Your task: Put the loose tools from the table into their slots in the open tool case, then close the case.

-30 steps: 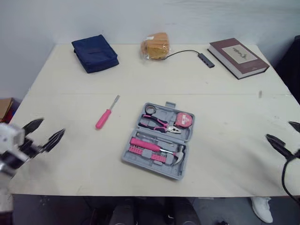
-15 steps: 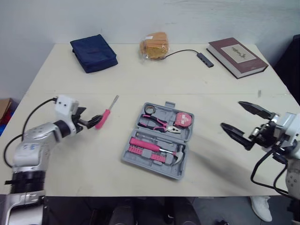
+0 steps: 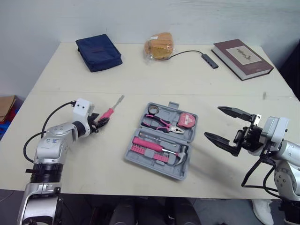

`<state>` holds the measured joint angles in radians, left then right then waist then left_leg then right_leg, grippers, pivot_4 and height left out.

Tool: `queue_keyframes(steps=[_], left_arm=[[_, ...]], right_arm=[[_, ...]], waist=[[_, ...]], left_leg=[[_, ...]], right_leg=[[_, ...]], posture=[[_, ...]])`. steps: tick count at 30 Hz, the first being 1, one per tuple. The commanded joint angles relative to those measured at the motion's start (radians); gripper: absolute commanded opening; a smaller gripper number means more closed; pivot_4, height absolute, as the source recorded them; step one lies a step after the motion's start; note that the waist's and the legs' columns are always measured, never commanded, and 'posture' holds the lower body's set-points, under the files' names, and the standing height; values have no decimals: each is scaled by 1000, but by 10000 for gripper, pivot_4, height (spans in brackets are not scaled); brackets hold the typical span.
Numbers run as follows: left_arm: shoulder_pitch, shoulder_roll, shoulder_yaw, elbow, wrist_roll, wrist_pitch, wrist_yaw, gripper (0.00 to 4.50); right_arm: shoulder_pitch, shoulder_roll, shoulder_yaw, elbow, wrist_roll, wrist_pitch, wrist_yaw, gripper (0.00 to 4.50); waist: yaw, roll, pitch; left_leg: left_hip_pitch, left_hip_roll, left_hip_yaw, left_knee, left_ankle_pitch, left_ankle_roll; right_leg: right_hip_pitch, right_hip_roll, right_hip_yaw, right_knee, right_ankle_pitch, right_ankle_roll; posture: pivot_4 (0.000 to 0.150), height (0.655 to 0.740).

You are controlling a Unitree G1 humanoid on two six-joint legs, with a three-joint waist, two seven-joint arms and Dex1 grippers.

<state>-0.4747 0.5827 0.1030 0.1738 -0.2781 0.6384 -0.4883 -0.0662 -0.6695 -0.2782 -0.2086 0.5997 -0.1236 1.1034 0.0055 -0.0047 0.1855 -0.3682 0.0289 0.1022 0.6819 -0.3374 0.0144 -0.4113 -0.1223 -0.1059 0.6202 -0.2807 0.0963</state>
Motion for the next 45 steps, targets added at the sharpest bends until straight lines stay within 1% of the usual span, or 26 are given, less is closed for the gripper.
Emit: queue_keyframes(steps=[1, 3, 7, 11, 13, 15, 17, 19, 24, 27, 34, 45], left_arm=[[-19, -10, -5, 29, 13, -60, -31, 6355], [-26, -15, 9, 39, 9, -108, -49, 5984], [-24, -7, 41, -46, -73, -297, -242, 5984], [-18, 35, -7, -120, -95, -456, -464, 5984], [-16, 42, -25, -150, -107, -494, -529, 5984], [-14, 93, -106, -232, -105, -502, -674, 5984], [-17, 144, -207, -291, -53, -520, -776, 5984], [-17, 153, -260, -320, -23, -519, -793, 5984], [-27, 183, -368, -412, 38, -398, -804, 5984], [-40, 196, -412, -432, 79, -357, -803, 5984], [-61, 168, -454, -382, 169, -432, -779, 5984], [-88, 160, -470, -330, 183, -499, -826, 5984]], right_arm=[[19, -13, -6, -50, 4, -15, 27, 45000], [28, -21, -6, -62, 3, -17, 41, 45000], [54, -46, -26, -143, 46, 38, 40, 45000], [97, -76, -39, -149, 31, 41, 71, 45000], [106, -84, -43, -145, 29, 37, 77, 45000], [127, -115, -42, -143, 8, 30, 113, 45000], [148, -142, -45, -152, 4, 34, 140, 45000], [166, -155, -46, -160, 11, 47, 146, 45000], [204, -156, -47, -182, 14, 66, 134, 45000], [223, -150, -44, -198, 11, 76, 120, 45000], [261, -136, -35, -205, -6, 77, 100, 45000], [279, -121, -29, -199, -27, 66, 90, 45000]], waist=[[4, 0, 0], [9, 0, 0], [16, 0, 0], [17, 0, 0], [18, 0, 0], [18, 0, 0], [17, 0, 0], [18, 0, 0], [16, 0, 0], [16, 0, 0], [19, -1, 0], [19, 0, 0]], left_leg=[[0, 0, 0, 0, 0, 0], [0, 0, 0, 0, 0, 0], [-2, 0, 0, 0, 0, 0], [-1, 1, 0, 0, 0, 0], [-1, 0, 1, 0, 0, 0], [-1, 0, 1, 0, 0, 0], [-1, 1, 1, 0, 0, 0], [-1, 1, 1, 1, 0, 0], [-1, 2, 1, 1, 0, 1], [0, 2, 1, 1, 0, 1], [-1, 2, 1, 1, -1, 1], [-1, 2, 1, 1, 0, 1]], right_leg=[[0, 0, 0, 0, 0, 0], [0, 0, 0, 0, 0, 0], [-1, 1, 0, 0, 0, 0], [-1, 1, 0, -1, 0, 0], [-1, 2, 0, -1, 0, 0], [0, 2, 0, -1, 0, 0], [-1, 3, 0, -1, 0, 0], [0, 5, 1, -2, 0, 0], [0, 6, 2, -2, 0, 0], [-1, 6, 2, -2, 0, 0], [0, 6, 2, -6, 0, 0], [0, 6, 2, -6, 0, 0]], posture=[[1500, 7400], [1500, 7400], [1500, 7400], [1500, 7400], [1500, 7400], [1500, 7400], [1500, 7400], [1500, 7400], [1500, 7400], [1500, 7400], [1500, 7400], [1500, 7400]])
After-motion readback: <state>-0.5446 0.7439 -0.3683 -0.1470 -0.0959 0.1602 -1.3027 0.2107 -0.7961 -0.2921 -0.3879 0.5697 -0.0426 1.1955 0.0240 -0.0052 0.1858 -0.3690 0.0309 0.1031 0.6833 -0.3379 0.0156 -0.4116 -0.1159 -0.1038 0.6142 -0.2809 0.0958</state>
